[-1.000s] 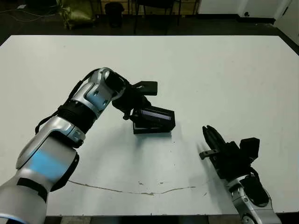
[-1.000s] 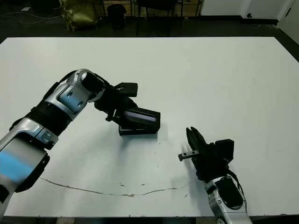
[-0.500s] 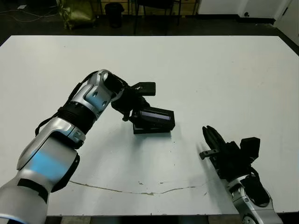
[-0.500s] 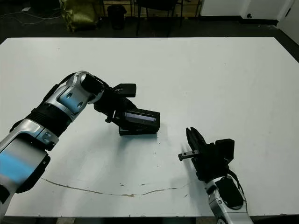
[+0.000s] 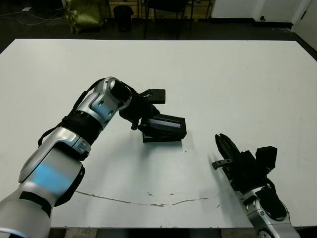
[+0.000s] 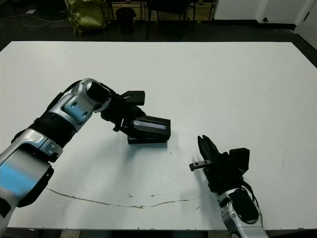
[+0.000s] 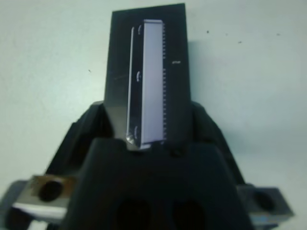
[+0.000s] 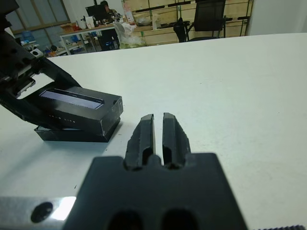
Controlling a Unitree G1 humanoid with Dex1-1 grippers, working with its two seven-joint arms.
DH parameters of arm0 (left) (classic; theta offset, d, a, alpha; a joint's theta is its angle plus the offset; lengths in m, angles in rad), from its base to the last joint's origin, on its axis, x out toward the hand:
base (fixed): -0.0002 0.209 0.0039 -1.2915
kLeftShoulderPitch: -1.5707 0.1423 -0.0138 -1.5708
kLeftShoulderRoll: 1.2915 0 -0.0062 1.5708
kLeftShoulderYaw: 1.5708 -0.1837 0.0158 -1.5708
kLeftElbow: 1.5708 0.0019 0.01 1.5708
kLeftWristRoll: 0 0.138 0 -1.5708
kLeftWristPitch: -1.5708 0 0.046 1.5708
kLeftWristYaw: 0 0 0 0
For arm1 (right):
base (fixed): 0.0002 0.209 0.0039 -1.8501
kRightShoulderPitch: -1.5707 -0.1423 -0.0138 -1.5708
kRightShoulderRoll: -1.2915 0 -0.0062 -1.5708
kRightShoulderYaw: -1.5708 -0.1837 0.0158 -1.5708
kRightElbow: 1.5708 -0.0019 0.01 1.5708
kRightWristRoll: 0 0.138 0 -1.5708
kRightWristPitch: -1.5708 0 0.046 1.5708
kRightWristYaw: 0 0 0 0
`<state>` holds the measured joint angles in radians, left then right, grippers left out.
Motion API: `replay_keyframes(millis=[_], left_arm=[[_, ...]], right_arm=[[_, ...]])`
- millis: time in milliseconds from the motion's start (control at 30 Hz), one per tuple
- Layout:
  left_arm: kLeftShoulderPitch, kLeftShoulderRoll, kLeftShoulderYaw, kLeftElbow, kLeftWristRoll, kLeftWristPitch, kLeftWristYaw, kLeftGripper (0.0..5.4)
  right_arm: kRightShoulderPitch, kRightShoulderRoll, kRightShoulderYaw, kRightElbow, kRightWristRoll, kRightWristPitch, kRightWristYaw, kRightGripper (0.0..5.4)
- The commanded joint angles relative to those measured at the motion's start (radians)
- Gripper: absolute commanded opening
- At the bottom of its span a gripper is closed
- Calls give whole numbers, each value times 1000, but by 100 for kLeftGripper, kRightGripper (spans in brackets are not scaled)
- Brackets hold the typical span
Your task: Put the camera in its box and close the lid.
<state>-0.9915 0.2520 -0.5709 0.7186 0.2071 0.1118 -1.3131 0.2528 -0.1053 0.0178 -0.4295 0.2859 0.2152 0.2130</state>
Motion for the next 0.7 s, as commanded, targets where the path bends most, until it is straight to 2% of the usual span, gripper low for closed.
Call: replay_keyframes(millis=[33,233,367,533,700], left_arm=[[86,6,-91,36,91,-77,13,400],[73,10,-123,36,124,-99,-7,536],[75,13,-139,36,138,-110,-13,539],[80,7,-131,53,124,-85,-29,539],[86,8,-125,50,120,-61,-31,539]], right_arm=[[9,-1,-11,18,8,4,4,0],[9,-3,-9,9,8,16,-2,0],[10,-5,-6,18,-4,-16,8,0],[14,-5,-4,-3,-2,10,-5,0],[11,-9,-9,13,10,-4,13,0]])
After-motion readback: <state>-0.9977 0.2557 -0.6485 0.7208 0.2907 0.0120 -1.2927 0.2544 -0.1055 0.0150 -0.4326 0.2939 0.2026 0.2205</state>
